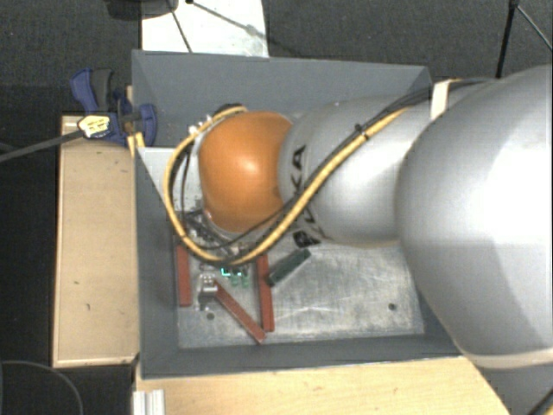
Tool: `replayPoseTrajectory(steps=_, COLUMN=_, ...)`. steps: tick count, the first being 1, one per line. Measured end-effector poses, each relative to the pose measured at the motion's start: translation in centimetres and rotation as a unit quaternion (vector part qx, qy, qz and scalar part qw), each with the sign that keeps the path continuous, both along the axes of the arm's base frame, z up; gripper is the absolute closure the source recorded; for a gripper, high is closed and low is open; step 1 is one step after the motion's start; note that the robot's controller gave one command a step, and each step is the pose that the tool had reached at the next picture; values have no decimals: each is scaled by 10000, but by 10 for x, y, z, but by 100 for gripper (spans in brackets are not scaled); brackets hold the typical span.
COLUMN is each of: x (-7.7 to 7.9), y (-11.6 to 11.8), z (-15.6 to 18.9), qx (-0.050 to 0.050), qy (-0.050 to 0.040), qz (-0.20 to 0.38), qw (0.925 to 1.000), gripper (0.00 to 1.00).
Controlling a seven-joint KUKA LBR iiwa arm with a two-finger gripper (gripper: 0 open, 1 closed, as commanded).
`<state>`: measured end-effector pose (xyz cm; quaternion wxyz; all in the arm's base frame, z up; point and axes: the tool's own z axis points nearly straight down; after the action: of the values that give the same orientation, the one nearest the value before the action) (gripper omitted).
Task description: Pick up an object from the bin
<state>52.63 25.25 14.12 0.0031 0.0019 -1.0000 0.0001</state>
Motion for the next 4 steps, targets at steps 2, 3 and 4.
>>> replayPoseTrajectory(steps=2, x=-5, y=-38, z=-42, qx=19, qy=-62, qz=319, qw=9995, gripper=0)
replayPoseTrajectory(steps=3, x=-19, y=-101, z=-68, qx=15, qy=-50, qz=329, qw=9994, gripper=100)
replayPoseTrajectory(steps=4, x=-19, y=-101, z=-68, qx=15, qy=-49, qz=320, qw=9995, gripper=100)
